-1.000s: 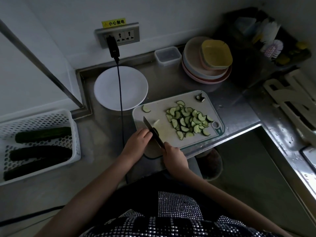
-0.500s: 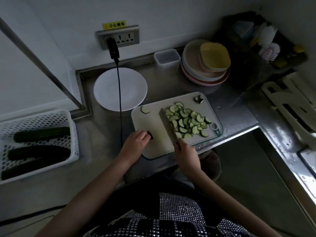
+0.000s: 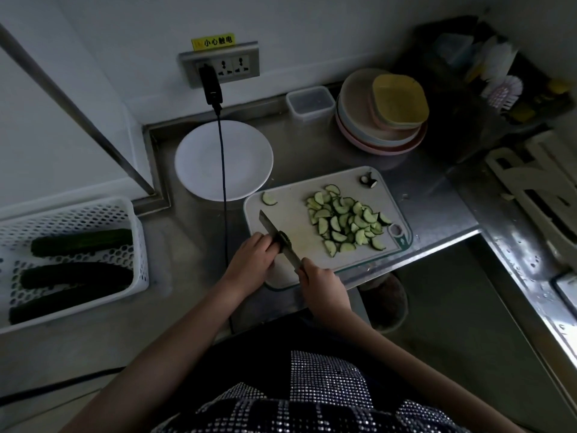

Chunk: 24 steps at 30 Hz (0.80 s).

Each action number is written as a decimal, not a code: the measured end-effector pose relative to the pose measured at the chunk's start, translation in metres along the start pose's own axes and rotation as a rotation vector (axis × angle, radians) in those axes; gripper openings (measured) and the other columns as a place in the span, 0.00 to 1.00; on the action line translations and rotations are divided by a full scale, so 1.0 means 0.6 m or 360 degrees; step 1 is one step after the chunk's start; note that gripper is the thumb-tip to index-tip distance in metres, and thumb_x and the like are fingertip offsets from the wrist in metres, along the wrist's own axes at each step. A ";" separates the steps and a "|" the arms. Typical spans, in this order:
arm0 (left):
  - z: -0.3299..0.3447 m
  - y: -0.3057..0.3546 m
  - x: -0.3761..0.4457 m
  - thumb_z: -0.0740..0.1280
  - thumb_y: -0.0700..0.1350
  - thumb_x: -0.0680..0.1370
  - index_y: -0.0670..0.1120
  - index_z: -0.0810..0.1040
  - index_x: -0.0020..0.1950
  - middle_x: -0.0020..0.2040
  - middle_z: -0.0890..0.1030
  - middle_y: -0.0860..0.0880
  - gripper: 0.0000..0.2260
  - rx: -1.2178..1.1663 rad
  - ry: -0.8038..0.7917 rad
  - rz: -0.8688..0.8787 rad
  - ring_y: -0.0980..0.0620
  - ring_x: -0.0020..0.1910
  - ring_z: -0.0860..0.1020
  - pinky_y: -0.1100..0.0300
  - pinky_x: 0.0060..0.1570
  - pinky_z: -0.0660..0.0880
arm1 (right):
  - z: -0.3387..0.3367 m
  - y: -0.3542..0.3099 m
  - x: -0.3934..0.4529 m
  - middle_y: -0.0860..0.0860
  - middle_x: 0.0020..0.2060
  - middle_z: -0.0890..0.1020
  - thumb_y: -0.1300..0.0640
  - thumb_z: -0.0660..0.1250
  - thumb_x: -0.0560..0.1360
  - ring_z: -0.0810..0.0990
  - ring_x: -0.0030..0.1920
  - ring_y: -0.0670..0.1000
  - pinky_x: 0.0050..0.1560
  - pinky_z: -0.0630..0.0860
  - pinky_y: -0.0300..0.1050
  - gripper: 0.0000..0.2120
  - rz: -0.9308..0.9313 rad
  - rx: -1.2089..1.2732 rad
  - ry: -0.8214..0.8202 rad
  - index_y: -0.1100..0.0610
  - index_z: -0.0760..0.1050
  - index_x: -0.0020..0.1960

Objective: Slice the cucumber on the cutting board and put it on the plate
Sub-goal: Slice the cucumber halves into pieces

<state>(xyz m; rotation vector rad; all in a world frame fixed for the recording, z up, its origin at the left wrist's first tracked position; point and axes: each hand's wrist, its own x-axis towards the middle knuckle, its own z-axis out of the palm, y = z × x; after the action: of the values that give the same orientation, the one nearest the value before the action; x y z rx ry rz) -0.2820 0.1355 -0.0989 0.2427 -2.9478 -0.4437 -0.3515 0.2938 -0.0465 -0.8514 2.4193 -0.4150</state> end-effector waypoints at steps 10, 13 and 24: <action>-0.002 -0.001 0.003 0.57 0.41 0.69 0.38 0.79 0.50 0.42 0.76 0.43 0.15 -0.0045 -0.0033 -0.0019 0.45 0.43 0.69 0.52 0.35 0.75 | 0.003 -0.007 0.000 0.61 0.44 0.80 0.51 0.54 0.82 0.79 0.45 0.64 0.37 0.70 0.50 0.10 0.0023 -0.0046 0.0004 0.58 0.66 0.51; -0.005 0.001 0.004 0.68 0.35 0.66 0.38 0.79 0.48 0.41 0.76 0.42 0.11 -0.0055 -0.0006 -0.0028 0.46 0.43 0.68 0.53 0.35 0.75 | 0.007 -0.010 0.001 0.61 0.44 0.80 0.51 0.54 0.82 0.79 0.45 0.64 0.38 0.72 0.51 0.10 0.0049 -0.0034 -0.0010 0.58 0.66 0.51; 0.003 -0.002 0.001 0.55 0.41 0.69 0.39 0.76 0.47 0.42 0.75 0.42 0.13 0.0046 0.0002 -0.0024 0.45 0.44 0.68 0.53 0.36 0.75 | 0.014 -0.007 0.008 0.61 0.47 0.79 0.53 0.54 0.81 0.79 0.48 0.64 0.39 0.69 0.49 0.09 0.0122 0.0011 -0.0108 0.58 0.67 0.53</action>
<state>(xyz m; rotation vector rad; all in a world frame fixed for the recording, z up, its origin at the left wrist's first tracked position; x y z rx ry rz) -0.2828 0.1348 -0.1011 0.2691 -2.9548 -0.4027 -0.3479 0.2864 -0.0531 -0.7546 2.3777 -0.3594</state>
